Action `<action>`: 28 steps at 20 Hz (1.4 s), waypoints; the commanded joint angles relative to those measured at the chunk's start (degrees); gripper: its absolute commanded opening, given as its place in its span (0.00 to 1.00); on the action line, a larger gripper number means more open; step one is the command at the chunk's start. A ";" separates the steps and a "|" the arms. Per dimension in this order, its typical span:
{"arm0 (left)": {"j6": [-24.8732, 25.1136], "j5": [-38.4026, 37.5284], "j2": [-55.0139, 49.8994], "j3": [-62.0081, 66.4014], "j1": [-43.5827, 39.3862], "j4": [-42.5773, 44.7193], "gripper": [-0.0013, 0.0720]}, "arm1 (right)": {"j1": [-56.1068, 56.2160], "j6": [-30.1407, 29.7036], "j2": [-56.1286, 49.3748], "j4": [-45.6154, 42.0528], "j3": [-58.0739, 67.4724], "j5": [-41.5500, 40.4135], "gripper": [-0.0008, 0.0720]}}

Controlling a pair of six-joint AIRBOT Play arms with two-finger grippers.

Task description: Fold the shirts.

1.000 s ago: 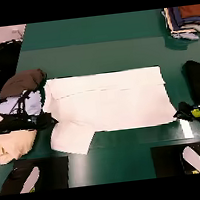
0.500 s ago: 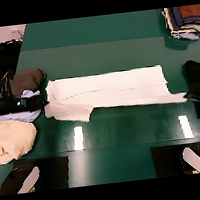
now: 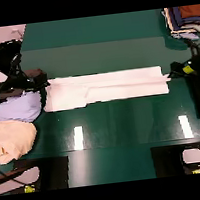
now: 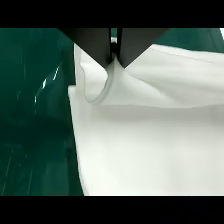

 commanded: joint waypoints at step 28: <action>-5.25 1.16 -21.14 22.10 -26.51 -6.10 0.05 | -2.80 -12.02 -11.15 25.42 13.40 8.26 0.03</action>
